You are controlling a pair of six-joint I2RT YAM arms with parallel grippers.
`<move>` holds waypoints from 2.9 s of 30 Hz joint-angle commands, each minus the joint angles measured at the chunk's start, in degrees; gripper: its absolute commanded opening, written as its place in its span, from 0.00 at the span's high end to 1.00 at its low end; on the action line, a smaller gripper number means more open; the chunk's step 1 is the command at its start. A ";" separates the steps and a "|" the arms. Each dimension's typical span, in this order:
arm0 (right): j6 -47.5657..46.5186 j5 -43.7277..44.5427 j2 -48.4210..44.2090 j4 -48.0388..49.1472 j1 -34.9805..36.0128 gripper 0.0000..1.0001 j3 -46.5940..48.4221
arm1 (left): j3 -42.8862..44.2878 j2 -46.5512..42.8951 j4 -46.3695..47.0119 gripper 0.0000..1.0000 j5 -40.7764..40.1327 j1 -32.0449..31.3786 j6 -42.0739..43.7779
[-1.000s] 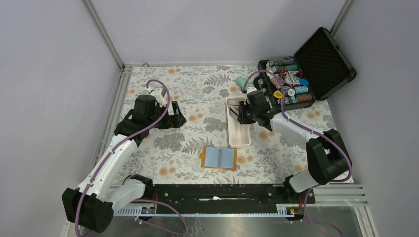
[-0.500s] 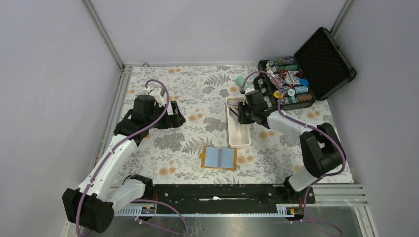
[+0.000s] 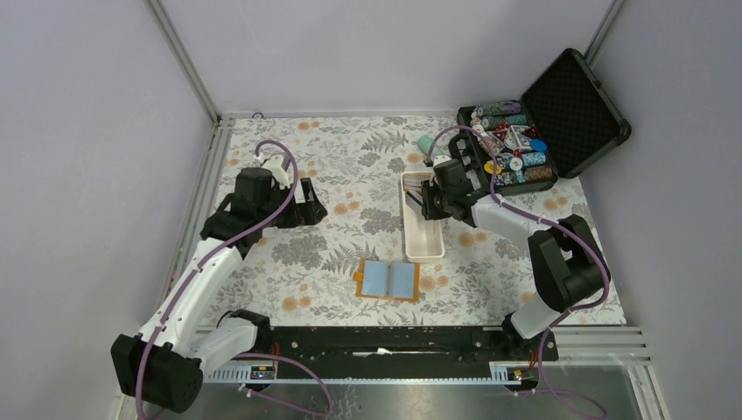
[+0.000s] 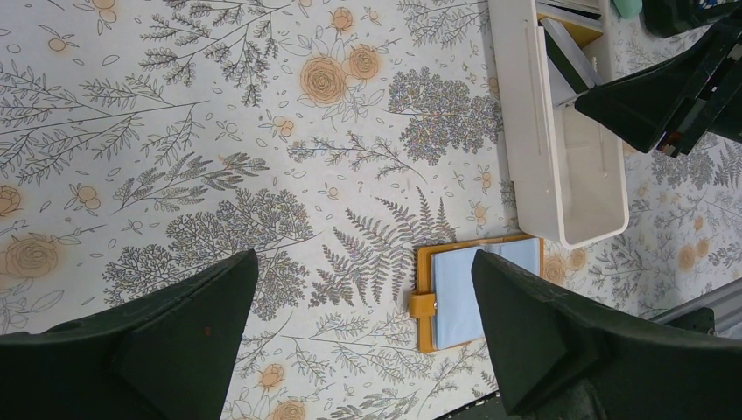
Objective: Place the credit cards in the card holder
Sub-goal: Pick up the credit card from the storage box.
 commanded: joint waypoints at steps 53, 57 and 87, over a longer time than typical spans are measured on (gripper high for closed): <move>-2.01 1.51 -0.15 1.24 -0.62 0.67 2.54 | -5.91 2.07 21.95 0.01 -2.85 -17.65 -19.39; -1.92 -1.04 -0.47 1.90 -0.67 0.69 2.29 | -6.62 7.04 27.59 0.01 -4.73 -22.86 -23.20; -2.53 -5.02 -0.65 3.59 -0.67 0.73 1.08 | 3.67 39.24 39.01 0.29 -12.05 -35.80 -29.86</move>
